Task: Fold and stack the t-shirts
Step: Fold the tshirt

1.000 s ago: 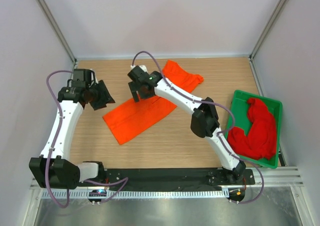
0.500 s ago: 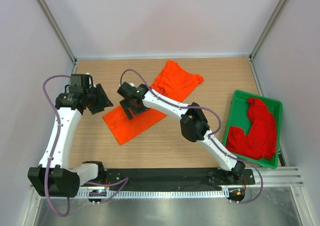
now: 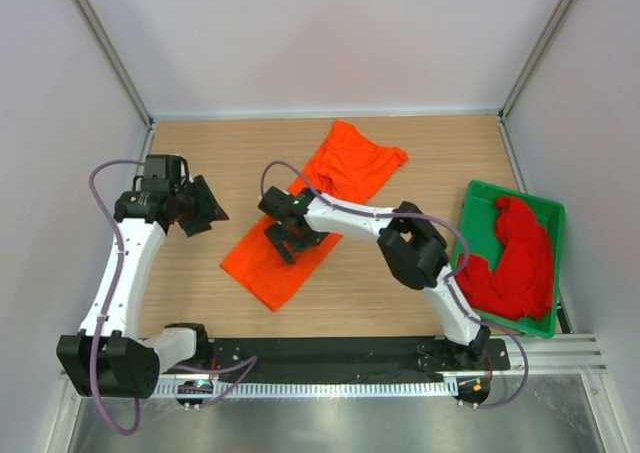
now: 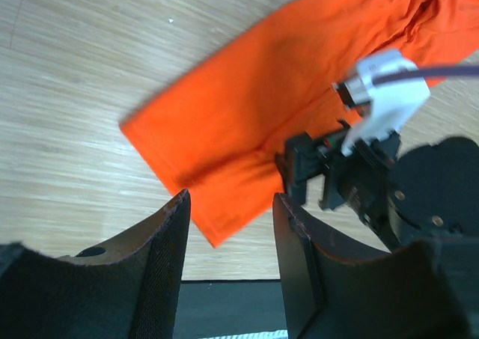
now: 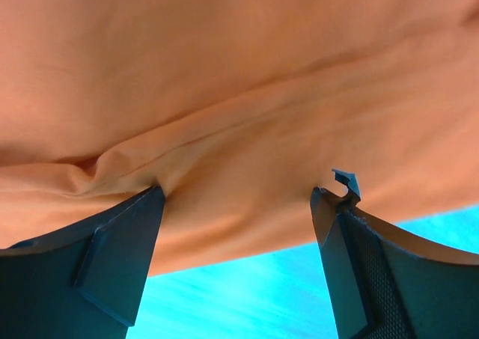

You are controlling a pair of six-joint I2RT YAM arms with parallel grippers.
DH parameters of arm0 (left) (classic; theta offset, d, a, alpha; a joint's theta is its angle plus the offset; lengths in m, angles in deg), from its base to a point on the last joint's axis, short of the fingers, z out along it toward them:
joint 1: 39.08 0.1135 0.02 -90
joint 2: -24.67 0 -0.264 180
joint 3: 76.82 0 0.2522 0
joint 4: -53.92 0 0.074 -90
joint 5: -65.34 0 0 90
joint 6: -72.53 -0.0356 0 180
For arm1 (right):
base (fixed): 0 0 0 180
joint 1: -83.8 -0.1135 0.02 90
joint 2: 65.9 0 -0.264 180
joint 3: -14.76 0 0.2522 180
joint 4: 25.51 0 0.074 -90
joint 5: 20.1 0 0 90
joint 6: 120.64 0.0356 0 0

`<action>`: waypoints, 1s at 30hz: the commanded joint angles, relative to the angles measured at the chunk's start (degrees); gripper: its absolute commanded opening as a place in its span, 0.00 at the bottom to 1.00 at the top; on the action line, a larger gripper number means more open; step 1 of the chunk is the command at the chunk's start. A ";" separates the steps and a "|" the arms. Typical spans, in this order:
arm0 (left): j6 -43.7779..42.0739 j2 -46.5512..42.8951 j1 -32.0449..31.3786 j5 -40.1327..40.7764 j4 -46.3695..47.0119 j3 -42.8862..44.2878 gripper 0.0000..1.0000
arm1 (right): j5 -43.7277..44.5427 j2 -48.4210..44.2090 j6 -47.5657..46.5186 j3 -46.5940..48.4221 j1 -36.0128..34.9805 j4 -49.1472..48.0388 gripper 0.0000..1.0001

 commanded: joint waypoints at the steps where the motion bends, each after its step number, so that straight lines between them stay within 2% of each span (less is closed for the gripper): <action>1: 1.07 -0.63 0.29 -1.92 1.63 -1.09 0.50 | -1.28 -7.76 -1.14 -13.87 1.10 -2.30 0.87; 7: 0.89 1.38 0.29 -3.24 3.65 -1.88 0.50 | -1.72 -22.62 0.27 -31.66 4.17 -6.62 0.87; 10: 0.02 2.36 0.29 -3.77 4.35 -1.79 0.50 | -0.93 -29.46 1.32 -33.70 6.97 -7.50 0.87; 13: -0.77 3.32 0.29 -4.21 5.49 -2.49 0.50 | 2.66 -32.12 2.90 -30.98 10.13 -9.87 0.88; 16: -1.82 4.29 0.29 -4.73 6.55 -3.55 0.50 | 9.87 -28.72 8.69 -24.84 15.22 -10.67 0.88; 17: -2.27 4.82 0.29 -4.91 6.64 -3.64 0.50 | 11.01 -26.96 12.80 -22.47 16.90 -10.06 0.88; 20: -3.49 5.17 0.29 -5.18 7.17 -3.90 0.50 | 12.96 -19.16 17.04 -11.75 21.03 -8.38 0.88; 23: -4.11 4.82 0.37 -5.26 9.70 -5.13 0.50 | 14.98 -10.11 18.81 3.77 22.63 -6.80 0.87; 27: -4.46 6.13 0.29 -6.14 10.25 -5.92 0.50 | 17.44 -0.26 19.78 16.70 23.16 -3.74 0.83; 30: -5.08 6.40 0.29 -7.63 10.51 -6.27 0.50 | 19.11 4.42 19.87 22.01 23.68 -2.93 0.79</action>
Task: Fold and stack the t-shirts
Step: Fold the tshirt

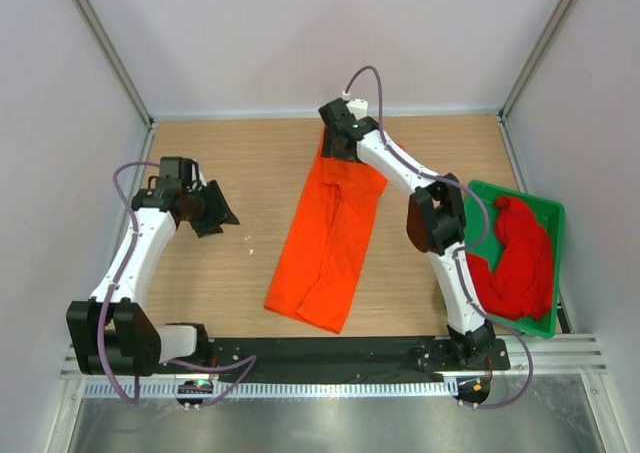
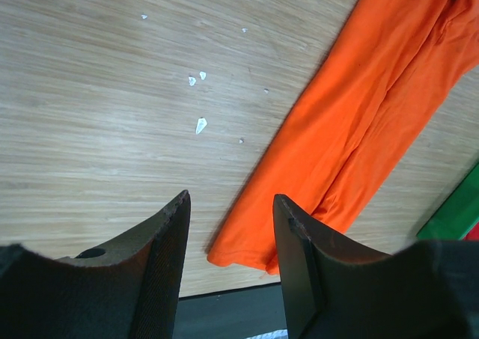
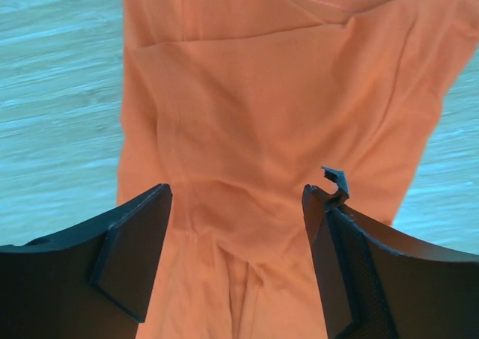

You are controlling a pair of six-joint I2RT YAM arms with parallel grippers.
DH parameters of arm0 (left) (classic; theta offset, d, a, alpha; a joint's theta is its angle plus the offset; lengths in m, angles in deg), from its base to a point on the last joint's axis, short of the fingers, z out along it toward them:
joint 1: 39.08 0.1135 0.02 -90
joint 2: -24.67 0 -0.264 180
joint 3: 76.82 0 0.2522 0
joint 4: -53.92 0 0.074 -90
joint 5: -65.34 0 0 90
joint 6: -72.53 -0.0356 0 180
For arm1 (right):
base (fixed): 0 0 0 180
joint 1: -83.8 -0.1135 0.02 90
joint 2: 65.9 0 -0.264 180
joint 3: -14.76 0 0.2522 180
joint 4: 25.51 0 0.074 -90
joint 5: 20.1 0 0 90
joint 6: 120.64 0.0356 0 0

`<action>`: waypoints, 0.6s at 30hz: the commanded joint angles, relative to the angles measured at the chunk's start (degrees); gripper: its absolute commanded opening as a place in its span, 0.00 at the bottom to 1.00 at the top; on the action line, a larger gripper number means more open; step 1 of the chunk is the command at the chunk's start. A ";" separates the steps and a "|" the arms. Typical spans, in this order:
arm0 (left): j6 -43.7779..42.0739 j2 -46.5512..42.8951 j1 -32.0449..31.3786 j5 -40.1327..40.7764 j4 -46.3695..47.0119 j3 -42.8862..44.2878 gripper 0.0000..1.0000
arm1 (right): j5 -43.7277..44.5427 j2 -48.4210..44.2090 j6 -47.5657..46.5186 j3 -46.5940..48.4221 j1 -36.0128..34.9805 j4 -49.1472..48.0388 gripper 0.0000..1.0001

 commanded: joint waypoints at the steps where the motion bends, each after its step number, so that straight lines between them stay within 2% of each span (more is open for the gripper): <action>1: -2.04 0.11 0.24 -2.41 2.88 -0.63 0.49 | 4.44 3.71 2.58 6.13 -0.16 2.79 0.77; 6: -2.92 0.72 0.24 -2.50 3.15 -0.73 0.50 | 3.49 7.58 -1.10 7.19 0.28 0.25 0.76; 13: -3.63 2.30 0.24 -3.29 3.32 -0.72 0.50 | -4.33 13.38 -6.38 7.98 0.81 -5.11 0.78; 18: -3.54 2.92 0.24 -2.94 4.20 -1.43 0.50 | -11.54 20.58 -10.51 14.73 0.81 -7.23 0.77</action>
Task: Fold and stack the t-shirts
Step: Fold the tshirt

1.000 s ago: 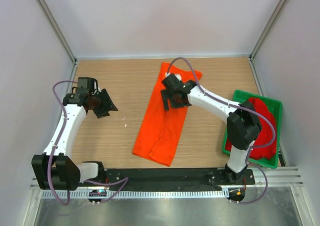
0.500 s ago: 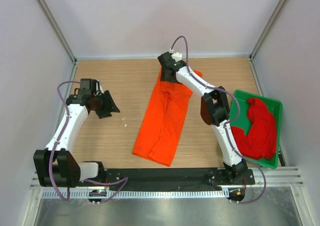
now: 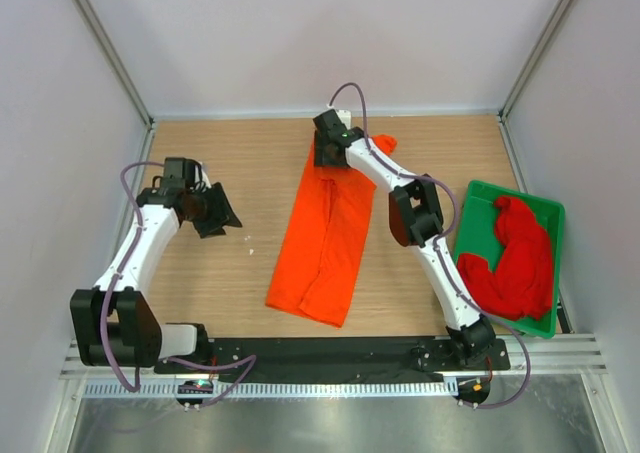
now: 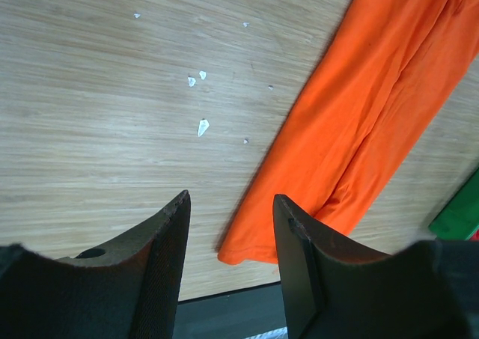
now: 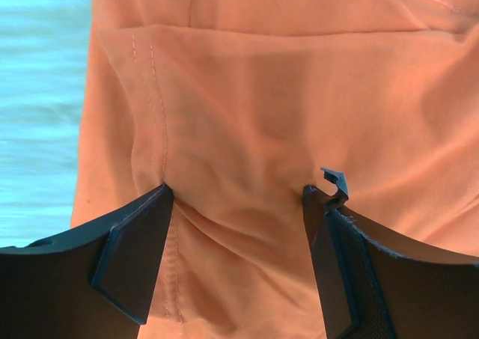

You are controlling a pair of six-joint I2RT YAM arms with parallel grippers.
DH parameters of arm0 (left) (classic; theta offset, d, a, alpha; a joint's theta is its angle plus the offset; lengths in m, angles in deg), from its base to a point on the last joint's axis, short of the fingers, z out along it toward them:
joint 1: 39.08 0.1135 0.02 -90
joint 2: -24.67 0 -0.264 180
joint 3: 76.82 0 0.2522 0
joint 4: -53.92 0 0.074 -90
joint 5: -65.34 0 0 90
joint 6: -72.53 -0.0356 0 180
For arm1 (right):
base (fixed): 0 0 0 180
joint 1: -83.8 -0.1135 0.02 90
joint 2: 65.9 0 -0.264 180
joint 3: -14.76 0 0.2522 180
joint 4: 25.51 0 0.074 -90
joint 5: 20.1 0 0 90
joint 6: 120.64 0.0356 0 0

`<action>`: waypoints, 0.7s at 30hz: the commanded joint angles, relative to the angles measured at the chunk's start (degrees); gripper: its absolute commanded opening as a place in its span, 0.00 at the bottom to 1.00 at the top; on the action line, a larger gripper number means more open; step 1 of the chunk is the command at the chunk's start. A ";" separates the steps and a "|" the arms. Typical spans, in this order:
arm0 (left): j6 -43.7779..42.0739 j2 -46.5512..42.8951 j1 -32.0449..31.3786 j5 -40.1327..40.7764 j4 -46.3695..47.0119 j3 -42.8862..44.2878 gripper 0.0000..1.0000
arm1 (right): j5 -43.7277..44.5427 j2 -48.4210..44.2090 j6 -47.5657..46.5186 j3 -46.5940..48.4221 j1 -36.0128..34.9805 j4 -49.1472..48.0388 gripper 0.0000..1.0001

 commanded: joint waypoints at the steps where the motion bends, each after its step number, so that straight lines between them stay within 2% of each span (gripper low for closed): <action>1: -0.94 0.38 0.24 -0.86 2.39 -0.66 0.50 | -7.85 5.90 -3.98 6.70 0.05 -3.01 0.77; 3: -0.94 0.82 0.24 -0.78 2.56 -0.67 0.50 | -9.53 9.07 -5.81 12.06 -0.04 -2.83 0.77; 7: -0.76 1.88 0.24 -1.56 2.65 -0.58 0.50 | -10.15 9.61 -9.34 13.75 0.13 -8.08 0.77; 11: -0.24 3.63 0.24 -4.55 3.61 -1.72 0.49 | -10.68 9.96 -11.72 16.99 0.31 -8.81 0.77; 15: 1.08 5.48 0.16 -8.94 5.28 -4.09 0.49 | -9.45 4.27 -11.28 16.30 0.31 -7.84 0.79; 21: 3.72 7.15 -1.16 -13.43 7.04 -6.90 0.50 | -7.51 -6.38 -8.73 12.70 0.83 -1.17 0.84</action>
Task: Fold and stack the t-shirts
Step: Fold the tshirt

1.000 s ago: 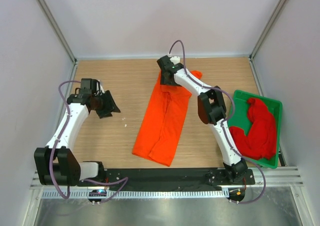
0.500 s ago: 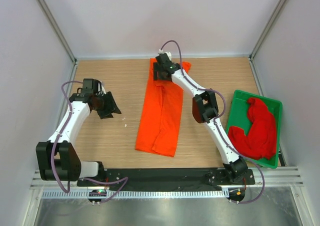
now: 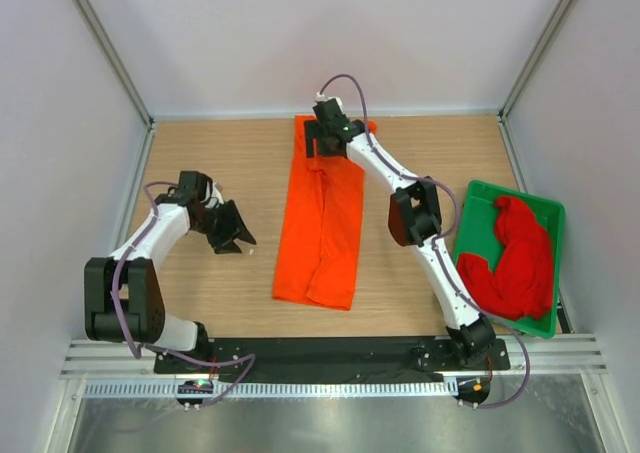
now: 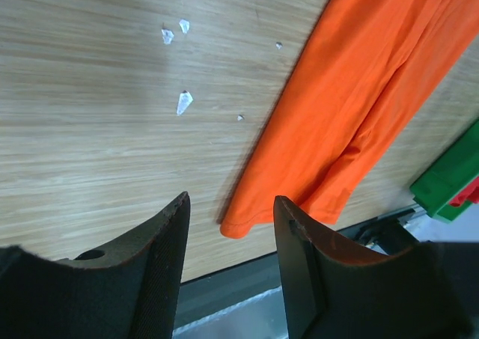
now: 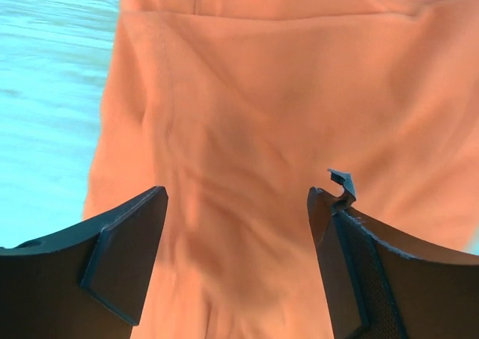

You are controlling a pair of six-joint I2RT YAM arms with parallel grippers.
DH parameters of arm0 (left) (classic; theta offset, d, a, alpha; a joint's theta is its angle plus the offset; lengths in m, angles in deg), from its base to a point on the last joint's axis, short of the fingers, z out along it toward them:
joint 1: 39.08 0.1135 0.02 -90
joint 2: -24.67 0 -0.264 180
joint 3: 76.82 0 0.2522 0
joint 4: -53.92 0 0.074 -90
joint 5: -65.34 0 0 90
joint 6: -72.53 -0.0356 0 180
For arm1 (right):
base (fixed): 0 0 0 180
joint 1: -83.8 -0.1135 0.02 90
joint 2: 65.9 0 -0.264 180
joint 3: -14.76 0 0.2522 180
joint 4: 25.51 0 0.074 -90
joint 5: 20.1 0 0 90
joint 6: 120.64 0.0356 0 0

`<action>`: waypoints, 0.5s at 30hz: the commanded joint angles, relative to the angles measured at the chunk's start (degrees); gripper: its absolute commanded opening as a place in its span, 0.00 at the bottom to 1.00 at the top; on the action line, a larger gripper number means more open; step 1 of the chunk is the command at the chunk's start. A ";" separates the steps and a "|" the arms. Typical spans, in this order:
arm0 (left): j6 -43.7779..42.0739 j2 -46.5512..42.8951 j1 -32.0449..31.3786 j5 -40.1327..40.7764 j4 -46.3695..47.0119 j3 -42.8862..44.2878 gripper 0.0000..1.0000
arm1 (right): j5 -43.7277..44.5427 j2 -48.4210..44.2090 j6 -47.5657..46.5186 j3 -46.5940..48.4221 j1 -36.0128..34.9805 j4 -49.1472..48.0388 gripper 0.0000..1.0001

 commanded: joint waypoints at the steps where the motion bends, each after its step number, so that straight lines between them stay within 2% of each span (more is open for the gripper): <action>1: 2.56 0.09 -1.27 -4.78 3.04 -0.59 0.50 | 0.75 -15.01 1.50 -1.40 0.53 5.08 0.85; 3: 3.35 0.09 -2.76 -4.95 3.13 -1.73 0.50 | -1.52 -17.84 1.24 -4.21 0.53 7.38 0.89; 8: 6.86 -2.10 -4.52 -4.34 3.84 -4.98 0.51 | -6.46 -31.61 1.50 -23.44 0.53 8.80 0.98; 12: 9.50 -4.73 -6.02 -4.51 3.22 -7.70 0.51 | -9.54 -42.16 6.41 -39.35 0.44 7.75 1.00; 13: 10.12 -5.35 -6.54 -3.99 3.13 -8.14 0.51 | -13.54 -44.72 6.95 -45.04 0.53 7.22 1.00; 15: 11.78 -7.45 -6.99 -3.20 3.13 -8.94 0.51 | -16.03 -51.91 8.61 -51.57 0.62 5.29 1.00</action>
